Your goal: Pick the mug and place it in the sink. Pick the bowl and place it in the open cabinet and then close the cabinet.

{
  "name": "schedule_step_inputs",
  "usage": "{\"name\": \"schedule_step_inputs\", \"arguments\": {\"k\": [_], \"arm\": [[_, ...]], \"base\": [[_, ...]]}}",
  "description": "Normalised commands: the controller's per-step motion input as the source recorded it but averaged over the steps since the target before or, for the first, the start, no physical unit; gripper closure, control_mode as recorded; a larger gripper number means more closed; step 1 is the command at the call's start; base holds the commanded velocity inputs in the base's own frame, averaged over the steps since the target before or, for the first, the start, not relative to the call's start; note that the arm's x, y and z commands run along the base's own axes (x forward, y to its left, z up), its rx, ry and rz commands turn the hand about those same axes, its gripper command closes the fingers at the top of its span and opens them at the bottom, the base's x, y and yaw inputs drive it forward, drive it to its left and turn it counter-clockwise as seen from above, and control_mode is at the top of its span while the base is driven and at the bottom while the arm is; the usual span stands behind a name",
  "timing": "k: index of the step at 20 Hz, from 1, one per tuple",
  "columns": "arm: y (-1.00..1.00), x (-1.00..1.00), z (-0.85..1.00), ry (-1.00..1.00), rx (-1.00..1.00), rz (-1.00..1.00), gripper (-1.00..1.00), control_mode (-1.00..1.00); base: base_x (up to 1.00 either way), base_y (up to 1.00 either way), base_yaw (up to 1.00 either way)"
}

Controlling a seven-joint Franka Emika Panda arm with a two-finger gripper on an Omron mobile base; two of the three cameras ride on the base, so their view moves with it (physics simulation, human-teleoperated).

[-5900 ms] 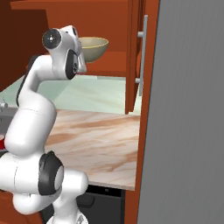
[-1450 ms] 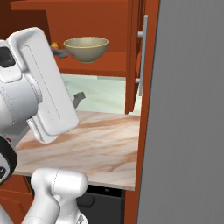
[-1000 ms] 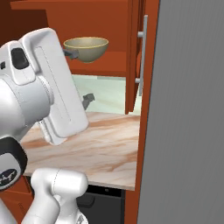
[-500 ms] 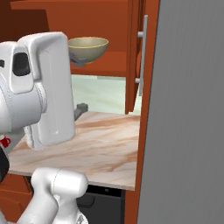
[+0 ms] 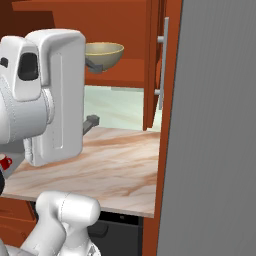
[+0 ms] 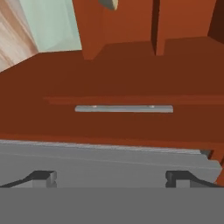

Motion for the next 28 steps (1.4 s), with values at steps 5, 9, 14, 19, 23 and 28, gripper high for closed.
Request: {"name": "schedule_step_inputs", "arguments": {"k": [5, 9, 14, 19, 23, 28], "arm": [[-0.02, 0.00, -0.01, -0.05, 0.00, 0.08, -1.00, -1.00], [0.00, 0.00, -0.19, -0.09, 0.00, 0.14, -1.00, -1.00], [0.00, 0.29, -0.26, -0.15, 0.00, 0.13, -1.00, -1.00], [0.00, 0.36, -0.19, -0.16, 0.00, 0.13, -1.00, -1.00], [0.00, 0.34, -0.07, -0.16, 0.00, 0.12, -1.00, -1.00], [-0.24, 0.32, -0.01, -0.11, 0.02, 0.11, -1.00, -1.00]], "base": [[0.00, 0.00, 0.00], [0.00, 0.00, 0.00], [0.00, 0.00, 0.00], [0.00, 0.00, 0.00], [0.00, 0.00, 0.00], [0.00, 0.00, 0.00]]}}
